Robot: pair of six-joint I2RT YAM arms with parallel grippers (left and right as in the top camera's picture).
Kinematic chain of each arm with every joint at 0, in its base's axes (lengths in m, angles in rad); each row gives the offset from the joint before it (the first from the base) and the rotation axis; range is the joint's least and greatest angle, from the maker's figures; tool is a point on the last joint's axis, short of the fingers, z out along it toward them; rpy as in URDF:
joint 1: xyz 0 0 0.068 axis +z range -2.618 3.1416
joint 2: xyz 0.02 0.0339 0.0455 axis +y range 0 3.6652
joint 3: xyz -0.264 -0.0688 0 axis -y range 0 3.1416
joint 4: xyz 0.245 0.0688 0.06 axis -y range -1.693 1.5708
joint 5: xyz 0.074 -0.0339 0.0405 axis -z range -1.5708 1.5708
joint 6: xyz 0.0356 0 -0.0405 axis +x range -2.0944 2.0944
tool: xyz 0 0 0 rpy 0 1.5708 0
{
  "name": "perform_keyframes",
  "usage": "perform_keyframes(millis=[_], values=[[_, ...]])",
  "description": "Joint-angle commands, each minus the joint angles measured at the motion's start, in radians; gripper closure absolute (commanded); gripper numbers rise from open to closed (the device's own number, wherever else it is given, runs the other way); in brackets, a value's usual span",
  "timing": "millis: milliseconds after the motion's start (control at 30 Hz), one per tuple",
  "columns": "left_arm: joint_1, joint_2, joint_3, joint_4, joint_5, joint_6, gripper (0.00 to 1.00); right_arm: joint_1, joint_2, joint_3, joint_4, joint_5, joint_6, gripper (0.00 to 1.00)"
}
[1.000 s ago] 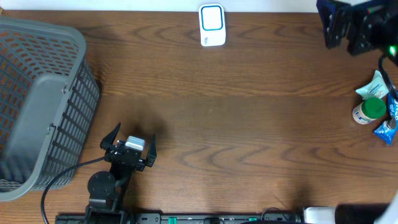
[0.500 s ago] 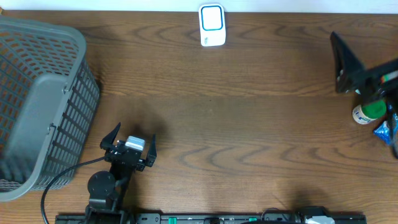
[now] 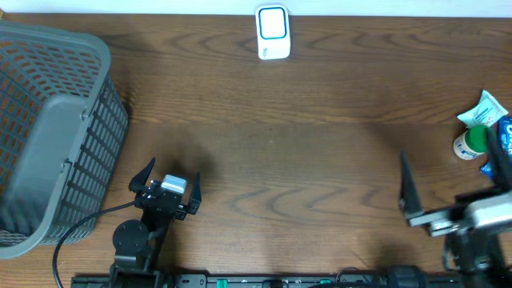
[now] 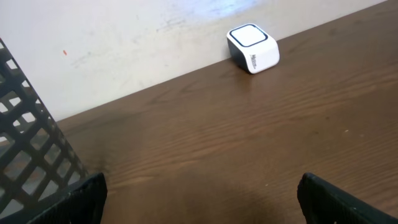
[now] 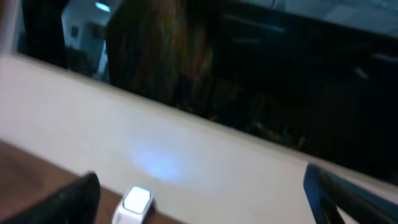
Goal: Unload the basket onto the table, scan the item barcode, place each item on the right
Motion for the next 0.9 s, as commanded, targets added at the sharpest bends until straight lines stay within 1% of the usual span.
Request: perform_keyframes(millis=[0,233,467,567,633,700,800,867], values=[[0.001,-0.003,-0.029,-0.011,0.010,0.016,0.02,0.004,-0.083,-0.163,0.088,0.010,-0.005,0.01],[0.001,-0.003,-0.029,-0.011,0.010,0.016,0.02,0.004,-0.152,-0.410,0.264,0.019,-0.005,0.01],[0.001,-0.003,-0.029,-0.011,0.010,0.016,0.02,0.002,-0.242,-0.586,0.308,0.103,-0.005,0.01],[0.001,-0.003,-0.029,-0.011,0.010,0.016,0.02,-0.014,-0.300,-0.670,0.326,0.108,-0.005,0.01],[0.001,-0.003,-0.029,-0.011,0.010,0.016,0.02,-0.023,-0.297,-0.712,0.347,0.107,-0.004,0.01],[0.001,-0.003,-0.029,-0.011,0.010,0.016,0.02,-0.024,-0.298,-0.744,0.351,0.128,0.018,0.01],[0.001,-0.003,-0.029,-0.011,0.010,0.016,0.02,-0.024,-0.298,-0.792,0.350,0.222,0.126,0.01],[0.001,-0.003,-0.029,-0.011,0.010,0.016,0.02,-0.024,-0.298,-0.814,0.343,0.245,0.152,0.01]])
